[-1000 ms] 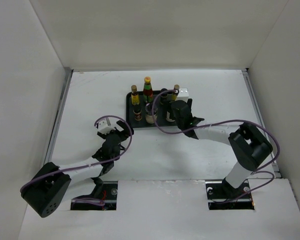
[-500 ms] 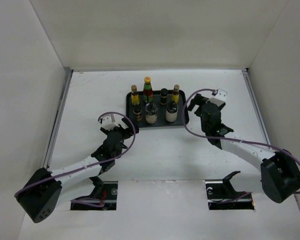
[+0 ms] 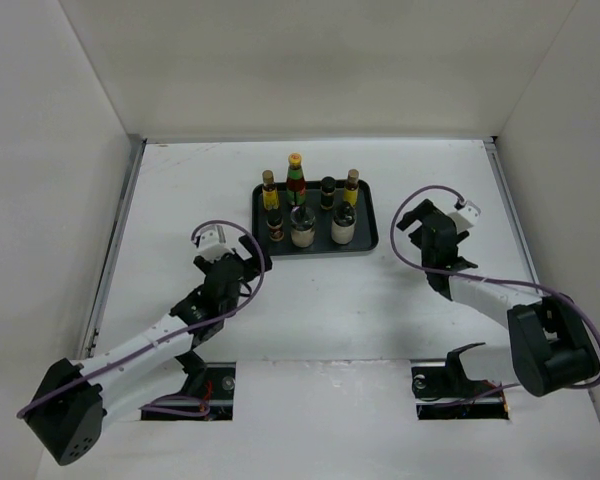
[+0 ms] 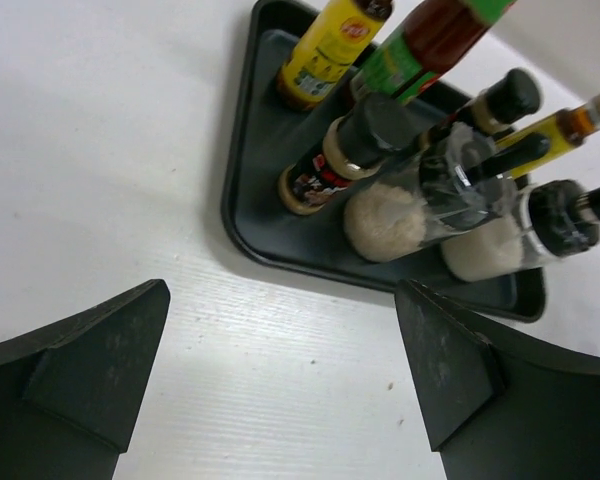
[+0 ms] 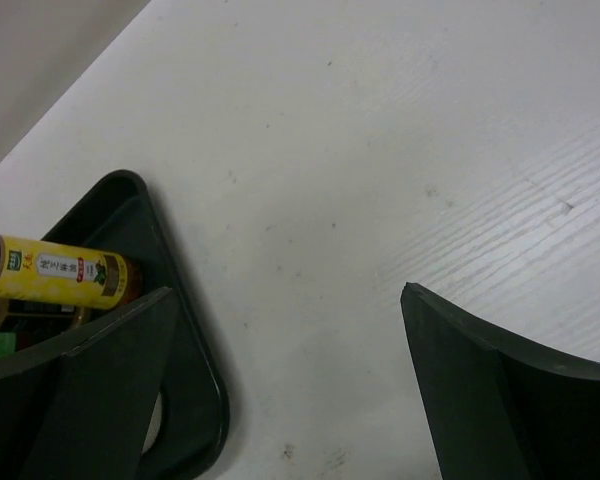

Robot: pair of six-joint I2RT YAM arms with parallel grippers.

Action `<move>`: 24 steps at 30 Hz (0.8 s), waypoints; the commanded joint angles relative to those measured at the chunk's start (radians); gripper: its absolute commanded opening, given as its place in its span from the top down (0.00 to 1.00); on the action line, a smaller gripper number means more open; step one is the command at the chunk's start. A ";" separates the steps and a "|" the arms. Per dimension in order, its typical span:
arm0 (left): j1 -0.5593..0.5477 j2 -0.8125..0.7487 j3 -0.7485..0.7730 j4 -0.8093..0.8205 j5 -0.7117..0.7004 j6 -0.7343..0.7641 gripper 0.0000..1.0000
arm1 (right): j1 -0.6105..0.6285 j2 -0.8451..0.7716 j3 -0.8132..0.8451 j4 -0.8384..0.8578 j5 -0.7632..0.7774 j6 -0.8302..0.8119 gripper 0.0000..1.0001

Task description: Organize the condiment bottles

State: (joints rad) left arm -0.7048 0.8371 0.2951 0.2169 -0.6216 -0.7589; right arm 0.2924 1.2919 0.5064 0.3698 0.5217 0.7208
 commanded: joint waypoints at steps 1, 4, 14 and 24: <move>-0.003 0.039 0.116 -0.166 0.011 -0.019 0.00 | -0.026 -0.002 0.009 0.052 -0.078 0.069 0.00; -0.038 0.108 0.193 -0.246 -0.001 -0.019 0.00 | -0.043 -0.005 0.003 0.060 -0.104 0.074 0.00; -0.098 0.148 0.210 -0.212 -0.003 -0.010 0.00 | -0.045 0.052 0.030 0.049 -0.153 0.074 0.00; -0.065 0.109 0.170 -0.220 -0.053 -0.017 0.00 | -0.045 0.044 0.027 0.058 -0.158 0.072 0.00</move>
State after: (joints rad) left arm -0.7887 0.9871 0.4770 -0.0128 -0.6376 -0.7677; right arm 0.2531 1.3449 0.5072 0.3752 0.3721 0.7834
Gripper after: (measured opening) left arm 0.997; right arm 0.999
